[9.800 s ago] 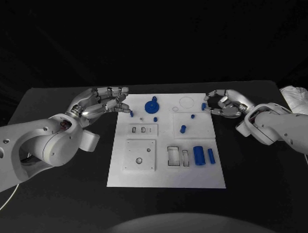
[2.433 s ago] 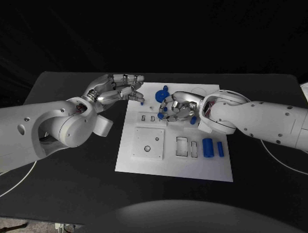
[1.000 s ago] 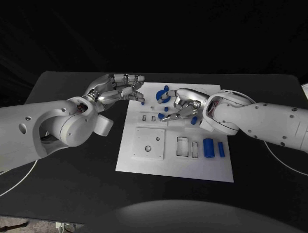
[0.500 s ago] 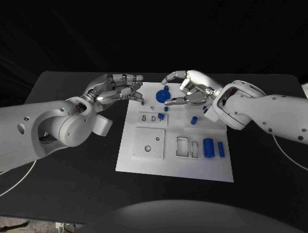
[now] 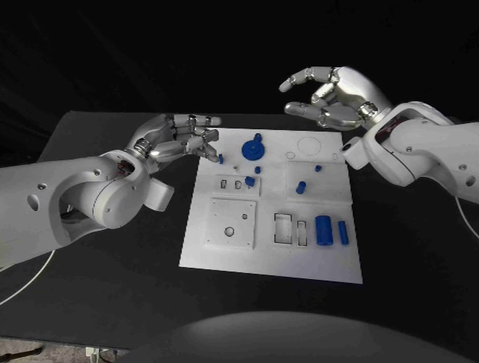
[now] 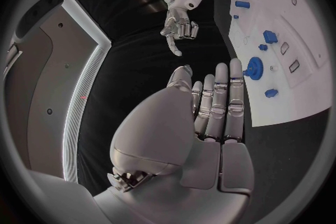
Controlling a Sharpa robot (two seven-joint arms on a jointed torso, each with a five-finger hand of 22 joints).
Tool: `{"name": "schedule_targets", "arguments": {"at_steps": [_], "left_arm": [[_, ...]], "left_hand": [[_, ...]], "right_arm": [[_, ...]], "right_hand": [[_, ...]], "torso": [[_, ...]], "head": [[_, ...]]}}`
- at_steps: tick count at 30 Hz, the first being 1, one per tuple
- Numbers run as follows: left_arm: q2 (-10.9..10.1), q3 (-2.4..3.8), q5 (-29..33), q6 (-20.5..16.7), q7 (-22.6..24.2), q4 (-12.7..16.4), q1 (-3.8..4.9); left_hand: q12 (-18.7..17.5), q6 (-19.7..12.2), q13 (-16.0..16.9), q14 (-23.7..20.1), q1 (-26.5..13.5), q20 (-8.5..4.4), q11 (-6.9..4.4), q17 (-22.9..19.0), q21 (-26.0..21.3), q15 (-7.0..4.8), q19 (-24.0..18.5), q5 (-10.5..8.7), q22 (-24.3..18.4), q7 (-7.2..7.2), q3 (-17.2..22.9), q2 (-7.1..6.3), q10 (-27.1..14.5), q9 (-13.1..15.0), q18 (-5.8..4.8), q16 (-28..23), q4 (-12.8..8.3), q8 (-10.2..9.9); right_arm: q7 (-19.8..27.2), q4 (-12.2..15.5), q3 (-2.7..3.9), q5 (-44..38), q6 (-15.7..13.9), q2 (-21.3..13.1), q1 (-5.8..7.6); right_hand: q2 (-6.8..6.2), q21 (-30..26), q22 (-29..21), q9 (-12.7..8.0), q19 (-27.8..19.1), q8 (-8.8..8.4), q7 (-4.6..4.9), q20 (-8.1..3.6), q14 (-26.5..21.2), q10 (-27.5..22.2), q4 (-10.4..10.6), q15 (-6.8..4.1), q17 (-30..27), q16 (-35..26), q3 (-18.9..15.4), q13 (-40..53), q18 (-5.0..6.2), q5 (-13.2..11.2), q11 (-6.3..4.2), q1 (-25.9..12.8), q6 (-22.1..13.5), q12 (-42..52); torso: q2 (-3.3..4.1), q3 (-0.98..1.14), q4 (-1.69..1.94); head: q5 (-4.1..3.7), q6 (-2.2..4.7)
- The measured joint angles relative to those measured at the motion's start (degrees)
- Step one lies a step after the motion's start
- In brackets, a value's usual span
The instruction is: Assemble the parts on the task board
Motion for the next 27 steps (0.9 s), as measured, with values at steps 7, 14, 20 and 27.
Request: {"name": "schedule_targets", "arguments": {"at_steps": [7,14,20,27], "left_arm": [[-0.64,0.0,-8.27,-7.92,-3.16,1.55,0.17],[-1.43,0.17,-20.74,-8.58,-21.65,3.3,5.03],[1.13,0.14,-25.74,3.48,-44.44,2.01,9.33],[5.66,-0.11,-22.74,15.31,-57.4,-3.32,10.63]], "left_hand": [[28.96,8.75,47.06,29.3,-10.64,-4.98,-2.36,60.08,29.58,-4.51,20.08,-9.39,33.1,-2.02,-5.52,1.26,34.96,1.58,-3.19,33.29,-0.17,7.07],[34.24,17.93,54.81,31.21,-30.04,-7.15,-7.18,64.81,41.87,-7.57,27.25,-22.55,53.06,-5.61,-13.52,1.79,44.77,5.31,-5.76,36.48,-0.01,15.04],[35.98,18.33,63.19,31.29,-35.96,-8.49,-8.38,64.81,43.52,-8.24,27.59,-21.92,56.07,-6.36,-13.65,2.96,44.52,6.81,-5.82,36.48,0.2,14.72],[35.98,18.24,63.19,31.29,-35.11,-8.16,-8.38,64.81,45.15,-8.24,29.28,-11.77,56.64,-6.28,-13.5,4.26,44.52,6.8,-6.7,36.48,0.06,11.62]], "right_arm": [[-2.25,4.32,-0.17,2.44,1.27,-5.59,0.6],[-8.12,5.91,-0.62,3.49,4.14,-7.63,0.82],[-13.94,5.57,-1.63,3.96,7.51,-6.48,0.8],[-19.18,5.55,-2.1,4.75,11.17,-4.39,-0.18]], "right_hand": [[4.58,4.73,0.0,-0.21,4.98,1.02,0.22,-0.11,0.0,0.0,-0.02,0.0,0.0,0.0,-2.37,0.0,-0.03,0.12,0.0,-1.49,2.47,0.0],[6.95,6.75,-0.01,-0.2,6.8,1.96,0.46,-0.18,0.0,0.0,-0.04,0.0,-0.01,0.0,-3.66,0.0,-1.0,2.49,0.0,-0.28,5.05,0.0],[7.76,7.1,-0.01,-0.3,7.19,1.96,0.52,-0.16,0.0,0.0,0.02,0.0,-0.01,0.0,-4.07,0.01,-1.0,4.78,0.0,0.55,5.61,0.0],[8.09,7.1,-0.01,-0.43,7.18,1.96,0.52,-0.15,0.0,0.0,0.02,0.0,-0.01,0.0,-4.39,0.01,-1.0,5.35,0.0,0.75,5.61,0.0]], "torso": [[-0.56,0.14,-0.37],[-2.6,0.85,-2.06],[-4.86,1.42,-4.22],[-6.67,1.94,-6.62]], "head": [[0.92,0.0],[4.02,0.0],[6.37,0.0],[8.14,0.0]]}}
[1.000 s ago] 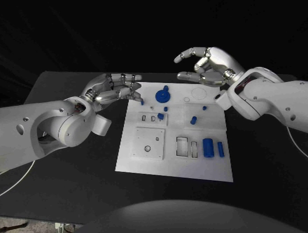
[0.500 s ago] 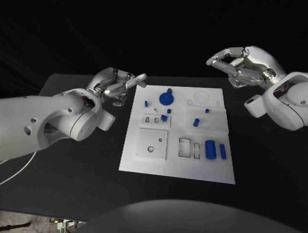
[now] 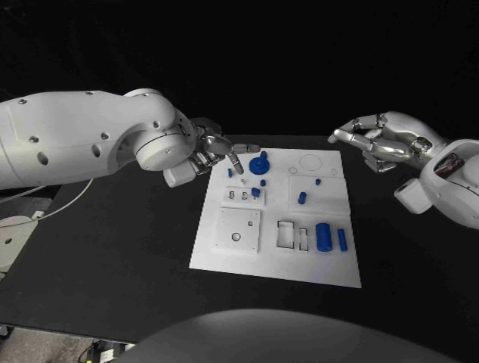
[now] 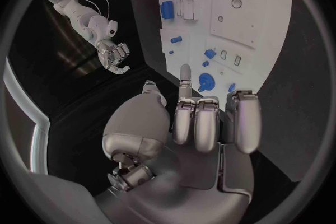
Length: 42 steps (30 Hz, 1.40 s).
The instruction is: Assemble the parts on the task board
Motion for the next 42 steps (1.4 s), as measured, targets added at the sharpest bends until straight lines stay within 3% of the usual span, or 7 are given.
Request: {"name": "schedule_targets", "arguments": {"at_steps": [5,9,17,20,27,33,42], "left_arm": [[3.26,-0.05,4.64,3.86,-2.89,-4.19,-0.34],[4.64,-0.1,8.49,5.23,-3.94,-6.72,-1.21],[4.42,-0.14,15.75,5.82,-4.94,-7.83,-3.05],[3.56,-0.1,18.81,5.46,-5.11,-7.34,-4.13],[1.19,-0.16,26.97,-0.18,-5.34,-5.83,-7.64],[-0.25,-0.16,33.22,-7.2,-5.47,-4.89,-10.01],[-0.33,-0.13,37.43,-13.2,-5.56,-6.4,-11.23]], "left_hand": [[0.0,-0.2,0.0,0.0,0.06,0.0,0.0,0.0,0.69,0.0,0.0,1.28,0.0,0.2,-0.34,0.52,0.0,-0.03,0.0,0.0,-0.01,-1.53],[0.0,-0.16,0.0,0.0,-0.02,0.0,0.0,-0.01,1.23,0.0,0.0,1.79,-0.01,0.23,-0.41,1.1,0.0,-0.08,-0.87,0.0,-0.08,-2.03],[0.0,0.36,-0.01,0.0,0.53,0.0,0.01,-0.01,1.55,0.01,0.0,5.55,-0.01,0.76,-0.81,2.35,0.0,-0.48,-0.86,0.0,-0.18,-4.47],[0.0,-0.14,-0.01,0.0,1.53,0.21,0.39,-0.02,1.55,0.0,0.21,8.18,-0.01,1.27,-0.81,3.3,0.26,-0.94,-0.86,0.0,-0.18,-6.13],[0.0,-2.66,-0.01,0.1,3.91,0.73,1.29,-0.02,1.55,0.96,0.29,9.93,-0.02,2.45,-0.8,2.84,0.18,-1.97,-0.86,0.0,-0.18,-9.3],[0.0,-2.77,-0.01,0.09,5.26,1.15,1.69,-0.03,1.55,1.36,0.31,11.49,-0.02,2.56,-0.64,2.7,0.18,-2.16,-0.87,0.0,-0.34,-10.11],[0.0,-2.76,0.0,0.09,8.04,1.15,1.69,-0.03,1.55,1.36,0.31,15.71,-0.02,2.55,0.16,2.36,0.18,-2.16,-0.87,0.0,-0.64,-10.66]], "right_arm": [[-2.5,0.1,-0.08,1.17,2.07,1.84,-0.77],[-3.87,0.0,-0.1,2.19,3.32,3.15,-1.28],[-5.75,-0.5,-0.12,4.64,4.84,5.06,-2.29],[-6.38,-0.64,-0.13,5.68,5.08,5.44,-2.43],[-7.72,-0.74,-0.13,8.04,5.4,6.24,-2.56],[-8.61,-0.65,-0.13,9.8,5.55,6.69,-2.6],[-9.51,-0.57,-0.12,11.66,5.71,6.7,-2.61]], "right_hand": [[0.82,-0.08,-0.01,-0.13,0.0,0.0,0.2,0.0,0.0,0.0,0.0,0.0,0.0,0.0,-0.47,0.01,0.0,1.04,0.0,0.32,0.2,0.0],[0.81,-0.44,-0.01,-0.19,-0.11,0.0,0.2,-0.02,0.0,0.0,0.0,0.0,0.0,0.0,-0.47,0.01,0.0,1.42,0.0,0.33,0.2,0.0],[1.41,-0.86,-0.01,-0.49,-0.88,-0.45,0.2,0.01,0.0,0.0,0.01,0.0,-0.01,0.0,-0.83,0.01,0.0,2.03,0.0,0.93,0.2,0.0],[1.94,-1.18,-0.01,-0.69,-1.08,-0.69,0.09,0.22,0.0,0.0,-0.25,0.0,-0.01,0.0,-1.2,0.06,0.0,3.0,0.0,1.5,0.08,0.01],[2.03,-1.77,-0.02,-1.11,-2.0,-0.96,0.19,0.12,0.0,-0.01,-0.24,0.0,0.04,0.0,-1.5,0.18,-0.01,7.34,0.02,4.16,-0.21,0.25],[2.28,-2.19,-0.02,-1.26,-2.41,-1.12,0.19,0.12,0.0,-0.09,-0.14,0.0,0.04,0.0,-1.9,0.18,-0.01,9.64,0.14,5.23,-0.21,0.52],[2.68,-2.51,-0.02,-1.44,-3.02,-1.18,0.19,0.32,0.0,-0.1,-0.08,0.0,0.03,0.0,-2.28,0.18,-0.01,13.52,0.53,6.47,-0.21,0.42]], "torso": [[-0.44,0.1,-1.45],[-0.55,0.13,-2.69],[-0.41,0.18,-4.88],[-0.36,0.21,-5.41],[-0.32,0.34,-6.25],[-0.37,0.28,-6.53],[-0.74,-0.24,-6.44]], "head": [[0.71,0.0],[1.43,0.0],[3.03,0.0],[3.49,0.0],[4.3,0.0],[4.7,0.0],[4.27,0.0]]}}
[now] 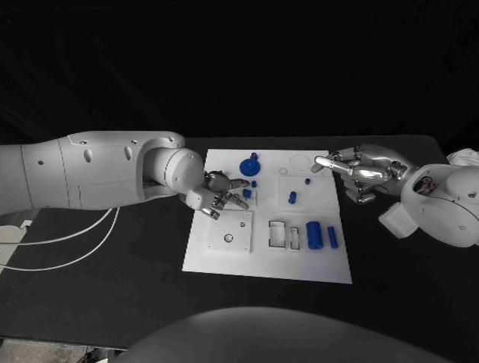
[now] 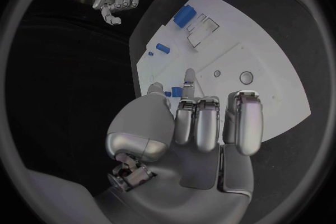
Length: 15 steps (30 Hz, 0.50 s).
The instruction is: Assemble the parts on the task board
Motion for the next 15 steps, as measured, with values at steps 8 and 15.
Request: {"name": "schedule_targets", "arguments": {"at_steps": [8,15], "left_arm": [[0.78,0.07,1.25,-2.77,-0.02,-2.51,-0.13],[2.28,0.16,1.59,-3.15,-0.03,-4.37,-0.13]], "left_hand": [[0.0,-0.2,0.01,0.0,0.55,0.0,0.0,0.0,0.0,0.0,0.0,-1.43,0.0,0.2,0.16,-0.27,0.0,-0.07,0.0,0.0,0.16,-0.33],[0.0,-0.16,0.1,0.0,1.38,-0.01,0.0,-0.01,0.0,0.0,0.0,-1.67,-0.01,0.16,0.39,-0.03,-0.01,0.26,0.01,0.0,-0.08,-0.33]], "right_arm": [[-0.64,-0.03,0.01,0.74,0.23,-0.44,-0.16],[-1.2,-0.27,0.0,1.22,0.56,-0.27,-0.32]], "right_hand": [[0.15,-0.35,0.0,0.0,-0.41,0.0,0.0,-0.01,0.0,-0.09,0.0,0.0,0.0,0.0,0.0,0.0,0.0,0.32,0.11,0.16,0.0,0.01],[0.15,-0.6,0.0,-0.05,-0.81,0.0,0.0,0.0,0.0,-0.09,0.0,0.01,-0.01,0.0,0.0,-0.01,0.0,0.77,0.12,0.62,0.0,0.05]], "torso": [[-0.2,-0.27,0.08],[-0.31,-0.45,-0.01]], "head": [[-0.32,0.0],[0.02,0.0]]}}
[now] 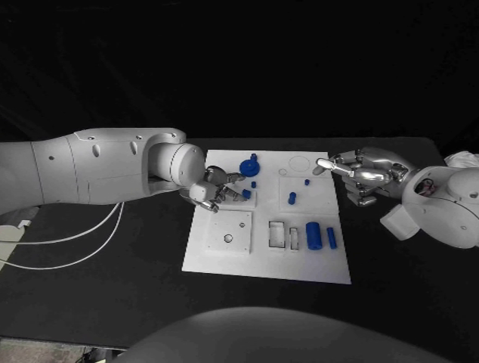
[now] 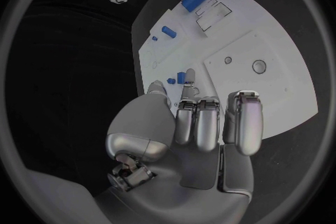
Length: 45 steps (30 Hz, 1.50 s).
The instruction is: Assemble the parts on the task board
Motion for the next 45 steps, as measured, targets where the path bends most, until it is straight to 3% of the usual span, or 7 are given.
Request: {"name": "schedule_targets", "arguments": {"at_steps": [16,23,27,35,45], "left_arm": [[2.13,0.04,-1.08,2.61,-0.02,-3.77,0.01],[2.86,0.06,-1.83,3.81,-0.02,-5.27,0.01],[3.12,0.07,-2.41,4.47,-0.02,-5.47,0.02],[3.31,0.06,-3.68,5.59,-0.03,-5.76,0.02],[3.44,0.04,-4.71,6.41,-0.03,-5.89,0.02]], "left_hand": [[0.0,0.28,0.0,0.0,2.02,0.0,0.11,-0.01,0.0,0.0,0.0,1.06,-0.01,-0.27,0.65,-0.39,-0.11,0.67,0.0,0.0,-0.62,0.49],[0.01,0.08,0.04,0.0,3.17,-0.01,0.15,0.01,0.0,0.01,0.0,3.43,-0.01,-0.47,1.35,-0.45,-0.15,1.76,0.01,0.0,-1.03,1.69],[0.01,0.08,0.04,-0.02,4.26,-0.01,-0.07,0.04,0.0,0.0,0.0,3.87,-0.01,-0.47,1.98,-0.75,0.07,2.63,0.0,0.0,-1.66,2.74],[0.02,0.22,0.04,0.01,4.9,-0.22,-0.44,0.04,0.0,-0.44,0.21,3.87,-0.01,-0.95,2.52,-0.83,0.02,4.55,0.0,0.0,-1.9,4.44],[0.03,-0.03,0.03,0.01,5.04,-0.43,-0.51,0.03,0.0,-0.44,0.0,3.03,-0.01,-1.2,2.67,-0.69,0.09,5.02,0.0,0.0,-2.05,4.44]], "right_arm": [[-0.98,-0.63,0.0,0.55,0.66,0.29,-0.54],[-1.06,-0.79,0.0,0.61,0.72,0.43,-0.91],[-1.11,-0.81,0.0,0.63,0.78,0.44,-1.05],[-1.14,-0.93,0.0,0.66,0.8,0.45,-1.19],[-0.93,-1.12,0.0,0.72,0.74,0.45,-1.33]], "right_hand": [[0.07,-0.23,0.04,0.0,0.0,0.0,0.0,0.0,0.0,0.15,0.0,0.01,-0.01,0.0,0.0,-0.02,0.0,0.57,0.03,0.53,0.0,-0.05],[0.15,-0.23,0.04,-0.05,-0.2,0.0,0.0,-0.2,0.01,0.17,0.0,0.01,-0.01,0.0,0.0,-0.02,0.0,1.23,0.05,0.76,0.0,-0.05],[0.16,-0.23,0.03,-0.05,-0.2,0.0,0.0,-0.2,0.09,0.19,0.0,0.11,-0.02,0.0,0.0,-0.02,0.0,1.47,0.07,1.34,0.0,-0.03],[0.09,-0.84,0.03,-0.05,-0.83,0.0,-0.19,0.0,0.1,0.2,0.0,0.12,-0.02,0.0,0.0,-0.02,0.0,1.78,0.08,1.87,0.2,0.1],[0.09,-1.08,0.02,-0.04,-1.03,0.0,-0.19,0.21,0.11,0.26,0.0,0.13,-0.02,0.0,0.01,-0.02,0.0,1.99,0.14,1.87,0.2,-0.05]], "torso": [[-0.23,-0.25,-0.09],[-0.27,-0.38,-0.12],[-0.32,-0.42,-0.12],[-0.42,-0.45,-0.07],[-0.49,-0.54,-0.01]], "head": [[-0.41,0.0],[-0.7,0.0],[-0.83,0.0],[-0.81,0.0],[-0.96,0.0]]}}
